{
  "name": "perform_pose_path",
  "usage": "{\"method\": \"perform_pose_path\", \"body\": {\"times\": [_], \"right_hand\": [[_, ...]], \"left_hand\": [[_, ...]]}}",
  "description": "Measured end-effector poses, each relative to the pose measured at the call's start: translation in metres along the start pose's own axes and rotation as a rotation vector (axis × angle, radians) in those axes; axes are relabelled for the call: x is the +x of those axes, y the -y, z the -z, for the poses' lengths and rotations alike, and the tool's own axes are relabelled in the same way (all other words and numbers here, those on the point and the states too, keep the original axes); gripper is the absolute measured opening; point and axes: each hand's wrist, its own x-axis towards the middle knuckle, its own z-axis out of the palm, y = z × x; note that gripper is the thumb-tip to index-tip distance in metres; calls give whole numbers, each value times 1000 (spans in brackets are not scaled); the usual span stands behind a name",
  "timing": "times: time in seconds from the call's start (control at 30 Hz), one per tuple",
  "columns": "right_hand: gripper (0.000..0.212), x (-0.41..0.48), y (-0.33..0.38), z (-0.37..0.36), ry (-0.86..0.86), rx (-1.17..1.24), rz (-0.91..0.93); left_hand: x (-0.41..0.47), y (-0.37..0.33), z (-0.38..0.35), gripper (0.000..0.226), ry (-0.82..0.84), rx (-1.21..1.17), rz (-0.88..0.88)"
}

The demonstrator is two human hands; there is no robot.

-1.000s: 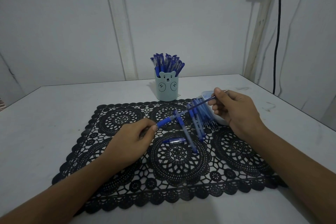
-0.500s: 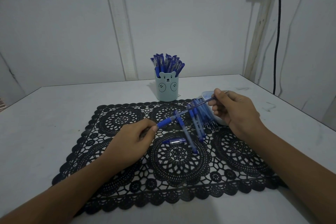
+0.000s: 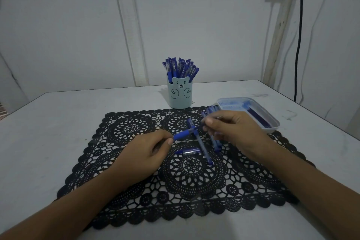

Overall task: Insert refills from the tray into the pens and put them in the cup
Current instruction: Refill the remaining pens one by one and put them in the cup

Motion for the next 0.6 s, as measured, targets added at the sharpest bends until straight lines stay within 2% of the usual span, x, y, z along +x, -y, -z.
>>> {"method": "perform_pose_path", "body": {"times": [0.1,0.17,0.2,0.3,0.6], "right_hand": [[12,-5,2,-14,84,-170,53],[21,-7,0,-19,111,-210,81],[22,-7,-1,-20,98,-218,91],[4,-7,1,-16,5,-229,126],[10,-7,3,-18,-18,-276,162]], "left_hand": [[-1,0,0,23,29,44,-35],[-1,1,-1,24,18,52,-42],[0,1,-1,24,8,42,-37],[0,1,-1,21,-12,7,-27],[-1,1,-1,20,-12,18,-19]]}}
